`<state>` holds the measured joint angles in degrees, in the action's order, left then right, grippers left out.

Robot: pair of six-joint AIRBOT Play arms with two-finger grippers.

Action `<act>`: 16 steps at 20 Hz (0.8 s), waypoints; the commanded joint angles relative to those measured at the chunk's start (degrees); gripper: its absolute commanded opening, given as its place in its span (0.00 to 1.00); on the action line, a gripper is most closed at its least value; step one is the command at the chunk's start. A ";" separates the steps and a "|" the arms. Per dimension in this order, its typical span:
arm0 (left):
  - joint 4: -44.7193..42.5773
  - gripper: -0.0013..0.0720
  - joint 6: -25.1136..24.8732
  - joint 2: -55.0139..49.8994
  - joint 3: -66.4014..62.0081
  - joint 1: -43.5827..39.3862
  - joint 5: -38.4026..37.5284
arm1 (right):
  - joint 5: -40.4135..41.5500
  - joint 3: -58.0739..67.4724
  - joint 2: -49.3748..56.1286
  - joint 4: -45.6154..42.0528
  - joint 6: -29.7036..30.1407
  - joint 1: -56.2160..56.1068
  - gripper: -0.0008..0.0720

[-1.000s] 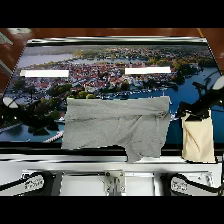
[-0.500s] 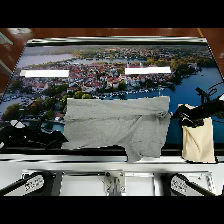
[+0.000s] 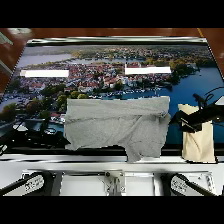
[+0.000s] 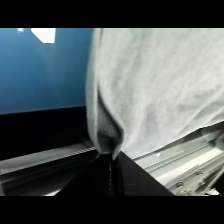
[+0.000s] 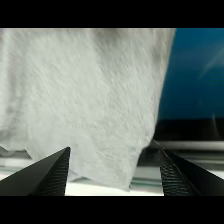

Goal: Fold the shirts.

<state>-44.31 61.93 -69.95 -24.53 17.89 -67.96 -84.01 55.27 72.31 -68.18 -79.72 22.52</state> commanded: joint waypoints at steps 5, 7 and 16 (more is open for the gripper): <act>3.85 0.07 -1.95 0.07 0.24 0.11 -1.05 | 6.56 -18.23 -0.04 4.96 4.04 -0.02 0.95; 3.85 0.07 -1.92 0.07 -0.11 0.70 -1.07 | 7.45 -20.87 -0.04 5.53 4.37 -0.02 0.95; 3.91 0.07 -1.68 0.07 -3.39 1.03 -1.42 | 13.64 -26.18 -0.04 8.37 4.11 -1.27 0.47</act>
<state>-40.47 60.18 -69.93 -27.16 18.87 -69.36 -73.01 30.22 72.27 -61.01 -75.53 22.15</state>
